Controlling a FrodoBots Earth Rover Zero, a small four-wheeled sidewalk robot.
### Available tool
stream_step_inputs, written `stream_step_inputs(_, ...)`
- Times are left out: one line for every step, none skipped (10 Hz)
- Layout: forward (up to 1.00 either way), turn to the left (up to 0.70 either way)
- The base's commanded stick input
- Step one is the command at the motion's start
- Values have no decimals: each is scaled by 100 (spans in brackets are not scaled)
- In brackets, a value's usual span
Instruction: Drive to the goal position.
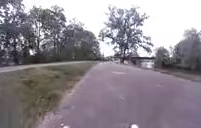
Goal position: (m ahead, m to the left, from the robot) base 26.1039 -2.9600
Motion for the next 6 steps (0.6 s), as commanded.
stream_step_inputs(100,0)
stream_step_inputs(100,0)
stream_step_inputs(100,0)
stream_step_inputs(100,0)
stream_step_inputs(100,0)
stream_step_inputs(100,0)
